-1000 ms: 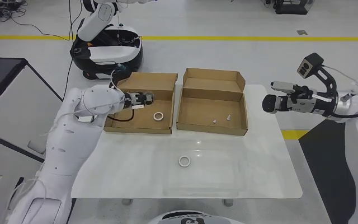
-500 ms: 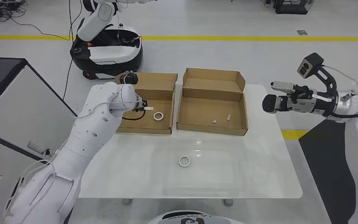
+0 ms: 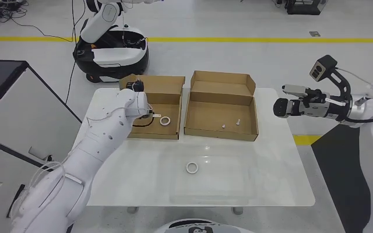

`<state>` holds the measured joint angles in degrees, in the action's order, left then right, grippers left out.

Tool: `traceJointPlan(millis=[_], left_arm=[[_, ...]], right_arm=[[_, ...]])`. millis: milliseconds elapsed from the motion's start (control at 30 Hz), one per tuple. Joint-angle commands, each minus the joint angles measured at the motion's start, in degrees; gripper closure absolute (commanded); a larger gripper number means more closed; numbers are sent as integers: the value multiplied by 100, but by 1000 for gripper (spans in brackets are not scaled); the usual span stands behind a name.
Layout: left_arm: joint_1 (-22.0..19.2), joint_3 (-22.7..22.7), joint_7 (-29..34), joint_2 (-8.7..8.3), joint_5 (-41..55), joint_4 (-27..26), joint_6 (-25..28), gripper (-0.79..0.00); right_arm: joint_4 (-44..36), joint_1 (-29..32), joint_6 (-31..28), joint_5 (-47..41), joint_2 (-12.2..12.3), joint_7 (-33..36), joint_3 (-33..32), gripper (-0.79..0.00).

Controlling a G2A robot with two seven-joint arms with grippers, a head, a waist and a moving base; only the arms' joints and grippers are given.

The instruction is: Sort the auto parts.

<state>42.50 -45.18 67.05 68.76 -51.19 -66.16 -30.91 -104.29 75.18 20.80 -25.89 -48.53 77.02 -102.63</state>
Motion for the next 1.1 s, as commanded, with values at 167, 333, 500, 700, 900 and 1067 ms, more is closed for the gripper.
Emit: traceJointPlan(millis=[167, 333, 500, 700, 900, 1067], left_arm=[[-113, 184, -162, 160, -46, 464, -53, 0], [-185, 261, -236, 260, -69, 720, -73, 0], [-240, 313, -317, 353, -90, 970, -116, 0], [-281, 339, -386, 454, -62, 1245, -119, -62], [-340, 321, -430, 528, -58, 1437, -78, -372], [-371, 282, -451, 569, -86, 1515, -75, -576]], right_arm=[[0, 0, 0, 0, 0, 0, 0, -785], [0, 0, 0, 0, 0, 0, 0, -785], [0, 0, 0, 0, 0, 0, 0, -785], [0, 0, 0, 0, 0, 0, 0, -785], [0, 0, 0, 0, 0, 0, 0, -785], [0, 0, 0, 0, 0, 0, 0, -785]])
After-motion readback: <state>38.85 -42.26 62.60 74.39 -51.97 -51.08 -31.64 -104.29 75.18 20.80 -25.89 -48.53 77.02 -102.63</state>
